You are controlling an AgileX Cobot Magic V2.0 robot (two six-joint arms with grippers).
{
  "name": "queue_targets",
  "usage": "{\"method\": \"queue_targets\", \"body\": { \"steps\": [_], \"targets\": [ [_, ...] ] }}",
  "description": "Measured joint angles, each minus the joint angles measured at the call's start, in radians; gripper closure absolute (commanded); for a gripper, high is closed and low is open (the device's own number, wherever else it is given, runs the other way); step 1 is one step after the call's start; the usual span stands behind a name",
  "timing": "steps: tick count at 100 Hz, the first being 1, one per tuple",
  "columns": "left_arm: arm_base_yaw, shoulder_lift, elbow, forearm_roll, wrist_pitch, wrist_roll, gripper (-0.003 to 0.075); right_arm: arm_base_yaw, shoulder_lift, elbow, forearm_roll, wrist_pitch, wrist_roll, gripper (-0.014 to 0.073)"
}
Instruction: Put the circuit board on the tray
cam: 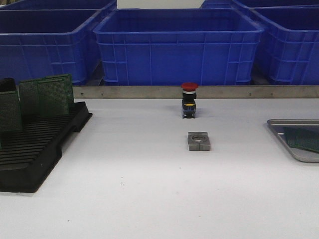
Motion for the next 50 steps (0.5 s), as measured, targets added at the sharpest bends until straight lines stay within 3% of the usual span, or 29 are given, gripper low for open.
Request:
{"method": "queue_targets", "body": {
  "steps": [50],
  "targets": [
    [0.0, 0.0, 0.0, 0.0, 0.006, 0.0, 0.0741, 0.0, 0.0, 0.0, 0.0, 0.002, 0.0, 0.0701]
  ]
}}
